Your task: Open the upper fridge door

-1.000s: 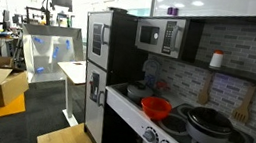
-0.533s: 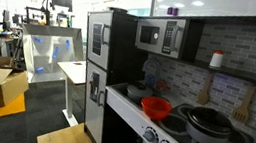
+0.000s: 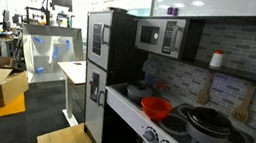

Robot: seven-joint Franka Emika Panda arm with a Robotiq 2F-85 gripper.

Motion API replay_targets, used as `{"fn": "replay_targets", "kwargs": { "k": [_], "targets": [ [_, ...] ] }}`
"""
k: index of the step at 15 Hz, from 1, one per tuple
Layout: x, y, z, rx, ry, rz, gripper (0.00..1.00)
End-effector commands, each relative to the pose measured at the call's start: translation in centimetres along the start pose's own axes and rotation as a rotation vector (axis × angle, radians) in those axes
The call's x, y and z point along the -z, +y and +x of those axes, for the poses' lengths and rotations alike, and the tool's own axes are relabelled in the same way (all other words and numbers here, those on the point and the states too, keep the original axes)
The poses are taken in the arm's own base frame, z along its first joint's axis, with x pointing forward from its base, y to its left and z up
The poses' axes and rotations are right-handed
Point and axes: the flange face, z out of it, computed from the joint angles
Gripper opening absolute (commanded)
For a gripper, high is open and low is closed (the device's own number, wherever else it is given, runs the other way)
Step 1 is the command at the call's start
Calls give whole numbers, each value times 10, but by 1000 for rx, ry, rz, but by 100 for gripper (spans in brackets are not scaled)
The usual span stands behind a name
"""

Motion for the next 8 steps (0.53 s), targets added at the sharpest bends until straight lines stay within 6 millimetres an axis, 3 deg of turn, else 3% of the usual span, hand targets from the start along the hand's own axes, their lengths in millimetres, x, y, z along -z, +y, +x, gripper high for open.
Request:
{"fn": "replay_targets", "kwargs": {
  "k": [1, 3, 8],
  "targets": [
    [0, -6, -1, 6, -9, 9, 100],
    [-5, -20, -3, 13, -4, 25, 100],
    [-24, -95, -14, 71, -6, 31, 100]
  ]
}}
